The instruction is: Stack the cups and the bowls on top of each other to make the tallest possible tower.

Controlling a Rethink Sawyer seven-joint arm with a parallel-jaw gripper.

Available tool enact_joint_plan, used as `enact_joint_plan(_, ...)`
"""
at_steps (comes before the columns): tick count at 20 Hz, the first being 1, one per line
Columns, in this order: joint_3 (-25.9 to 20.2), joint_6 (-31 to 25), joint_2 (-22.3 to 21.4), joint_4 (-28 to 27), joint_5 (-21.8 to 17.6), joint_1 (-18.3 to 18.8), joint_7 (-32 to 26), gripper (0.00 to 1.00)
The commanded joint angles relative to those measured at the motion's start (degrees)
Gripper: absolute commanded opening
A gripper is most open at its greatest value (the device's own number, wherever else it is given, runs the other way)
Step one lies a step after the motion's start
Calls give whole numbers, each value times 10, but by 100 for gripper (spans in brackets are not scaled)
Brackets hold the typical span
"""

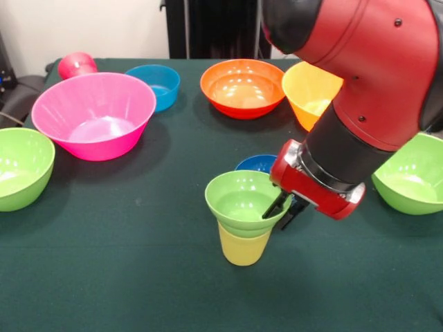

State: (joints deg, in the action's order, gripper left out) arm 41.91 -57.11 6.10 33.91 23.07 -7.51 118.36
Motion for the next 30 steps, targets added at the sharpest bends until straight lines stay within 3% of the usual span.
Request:
enact_joint_plan(1,-105,-41,3,61,-57,19,-140,0)
enact_joint_plan(14,-154,-6,-79,214,-119,14,-151,0)
enact_joint_plan(24,-187,-27,-63,170,-144,36,-135,0)
enact_joint_plan(30,-207,6,-51,138,-152,44,-130,0)
